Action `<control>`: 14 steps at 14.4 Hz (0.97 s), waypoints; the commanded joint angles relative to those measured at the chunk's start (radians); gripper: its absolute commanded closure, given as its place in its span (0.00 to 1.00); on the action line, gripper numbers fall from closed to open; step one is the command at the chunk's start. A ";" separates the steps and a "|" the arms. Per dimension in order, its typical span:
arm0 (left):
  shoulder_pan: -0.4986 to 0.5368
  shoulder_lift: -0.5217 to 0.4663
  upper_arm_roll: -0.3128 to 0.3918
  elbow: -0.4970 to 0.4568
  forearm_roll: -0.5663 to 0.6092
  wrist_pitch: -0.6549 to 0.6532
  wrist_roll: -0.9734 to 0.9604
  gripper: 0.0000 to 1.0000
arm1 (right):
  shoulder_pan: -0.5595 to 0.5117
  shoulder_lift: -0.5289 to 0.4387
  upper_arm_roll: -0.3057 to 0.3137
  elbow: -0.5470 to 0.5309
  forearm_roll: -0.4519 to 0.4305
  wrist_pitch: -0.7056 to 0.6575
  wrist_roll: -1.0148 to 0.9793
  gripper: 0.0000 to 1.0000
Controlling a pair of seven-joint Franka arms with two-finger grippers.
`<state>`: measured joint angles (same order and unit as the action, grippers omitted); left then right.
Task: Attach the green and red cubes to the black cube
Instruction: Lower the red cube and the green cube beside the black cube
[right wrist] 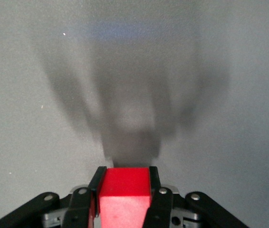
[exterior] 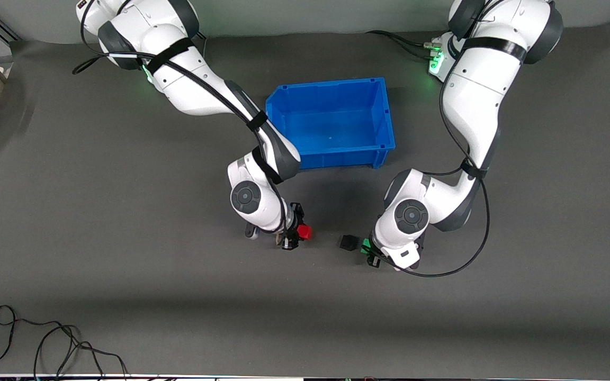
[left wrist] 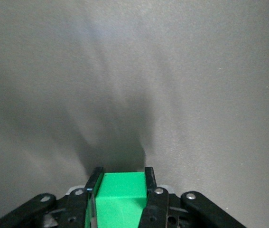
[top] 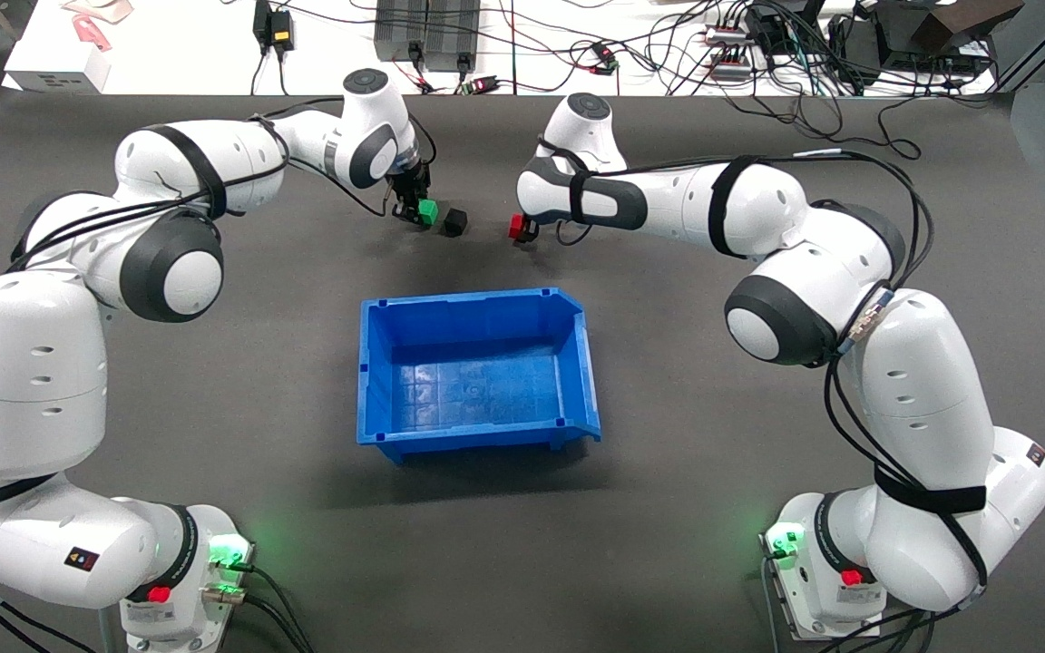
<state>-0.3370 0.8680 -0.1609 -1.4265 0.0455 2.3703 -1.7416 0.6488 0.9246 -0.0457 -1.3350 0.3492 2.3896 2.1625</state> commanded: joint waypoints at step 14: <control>-0.057 0.026 0.011 0.063 -0.029 -0.054 -0.059 1.00 | 0.067 0.033 -0.009 0.040 -0.032 -0.026 0.076 1.00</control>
<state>-0.3692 0.8900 -0.1626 -1.3891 0.0236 2.3483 -1.7739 0.6980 0.9269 -0.0454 -1.3339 0.3429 2.3807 2.1969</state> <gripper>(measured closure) 0.608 0.604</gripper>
